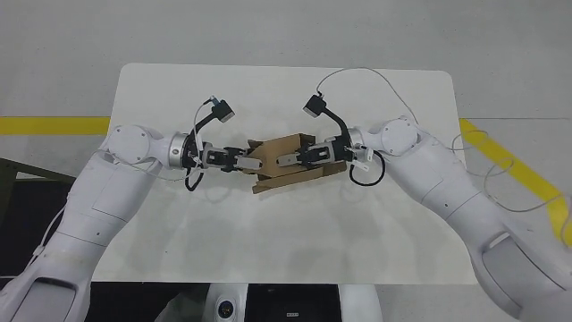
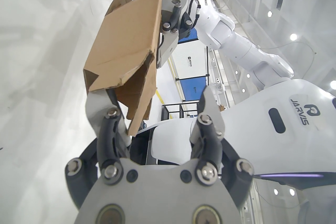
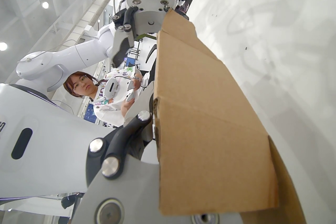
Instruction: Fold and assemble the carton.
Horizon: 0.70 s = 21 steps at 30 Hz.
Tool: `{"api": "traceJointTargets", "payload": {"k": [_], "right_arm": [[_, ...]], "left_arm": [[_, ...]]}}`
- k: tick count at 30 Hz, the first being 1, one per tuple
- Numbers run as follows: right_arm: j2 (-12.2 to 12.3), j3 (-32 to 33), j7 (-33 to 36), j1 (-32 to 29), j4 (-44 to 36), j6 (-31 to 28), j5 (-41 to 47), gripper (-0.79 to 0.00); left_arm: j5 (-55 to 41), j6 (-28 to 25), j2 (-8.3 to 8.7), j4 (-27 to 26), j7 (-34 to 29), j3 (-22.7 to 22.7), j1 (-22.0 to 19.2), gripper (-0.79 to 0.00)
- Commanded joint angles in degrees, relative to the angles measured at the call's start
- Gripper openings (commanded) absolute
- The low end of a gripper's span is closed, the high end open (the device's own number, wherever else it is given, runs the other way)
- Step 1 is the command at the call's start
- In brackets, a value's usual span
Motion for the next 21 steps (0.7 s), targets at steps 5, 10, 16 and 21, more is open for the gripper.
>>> {"api": "traceJointTargets", "payload": {"k": [5, 10, 16, 21], "right_arm": [[0.0, 0.1, -1.2, 0.3, 1.2, -1.2, -1.4, -0.785], [-0.1, 0.0, -1.8, 0.2, 1.5, -1.8, -1.9, -0.785], [-0.7, -0.1, -3.0, 0.3, 2.0, -3.0, -2.3, -0.785], [-1.2, -0.1, -3.8, 0.3, 2.2, -3.8, -2.6, -0.785]], "left_arm": [[-6.5, 1.5, -0.03, -1.1, -1.5, -0.8, 1.0, 0.0], [-10.5, 2.9, 0.05, -1.5, -2.9, -2.1, 1.1, 0.0], [-14.9, 4.5, -0.21, -2.9, -4.5, -2.5, 1.3, 0.0], [-15.1, 4.6, -0.56, -3.4, -4.6, -2.0, 1.0, 0.0]]}}
